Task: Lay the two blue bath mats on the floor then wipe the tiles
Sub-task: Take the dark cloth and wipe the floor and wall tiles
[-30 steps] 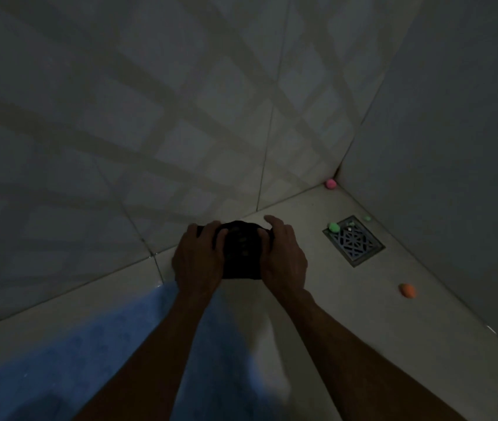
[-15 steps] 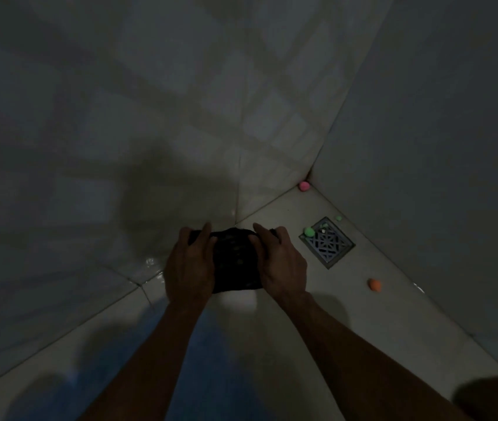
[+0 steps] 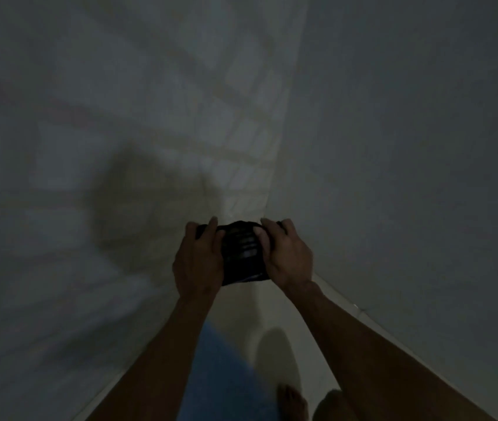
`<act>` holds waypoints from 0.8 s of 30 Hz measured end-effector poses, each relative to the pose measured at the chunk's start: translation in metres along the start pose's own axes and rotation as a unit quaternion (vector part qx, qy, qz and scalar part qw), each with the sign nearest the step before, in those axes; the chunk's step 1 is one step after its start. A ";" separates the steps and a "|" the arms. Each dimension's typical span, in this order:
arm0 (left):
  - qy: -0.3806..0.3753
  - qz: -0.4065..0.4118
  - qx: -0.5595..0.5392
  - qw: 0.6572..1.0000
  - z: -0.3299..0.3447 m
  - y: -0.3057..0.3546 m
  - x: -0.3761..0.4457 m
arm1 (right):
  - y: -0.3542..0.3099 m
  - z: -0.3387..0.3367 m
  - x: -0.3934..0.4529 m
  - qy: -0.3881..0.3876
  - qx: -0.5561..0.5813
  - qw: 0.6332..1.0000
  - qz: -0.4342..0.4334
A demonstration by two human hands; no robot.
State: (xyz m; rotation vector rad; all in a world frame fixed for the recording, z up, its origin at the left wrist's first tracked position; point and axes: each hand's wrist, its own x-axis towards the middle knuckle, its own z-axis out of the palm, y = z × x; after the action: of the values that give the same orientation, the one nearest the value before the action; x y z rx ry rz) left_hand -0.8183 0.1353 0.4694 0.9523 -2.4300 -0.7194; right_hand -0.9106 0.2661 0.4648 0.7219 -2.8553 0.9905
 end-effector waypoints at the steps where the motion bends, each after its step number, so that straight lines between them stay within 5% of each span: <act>1: 0.004 0.005 0.001 1.000 -0.025 0.020 0.005 | -0.018 -0.028 0.004 0.009 0.000 1.000 -0.001; 13: 0.122 0.082 -0.014 0.989 -0.257 0.224 0.037 | -0.162 -0.290 0.051 0.120 0.042 0.988 -0.090; 24: 0.304 0.097 0.013 0.948 -0.352 0.360 0.054 | -0.214 -0.439 0.117 0.181 0.136 0.945 -0.237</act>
State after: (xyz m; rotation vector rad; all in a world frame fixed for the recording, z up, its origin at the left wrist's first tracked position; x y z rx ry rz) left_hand -0.8361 0.2154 0.9691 0.7816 -1.9466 -0.2638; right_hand -0.9727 0.3305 0.9590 1.0522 -2.1137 1.2789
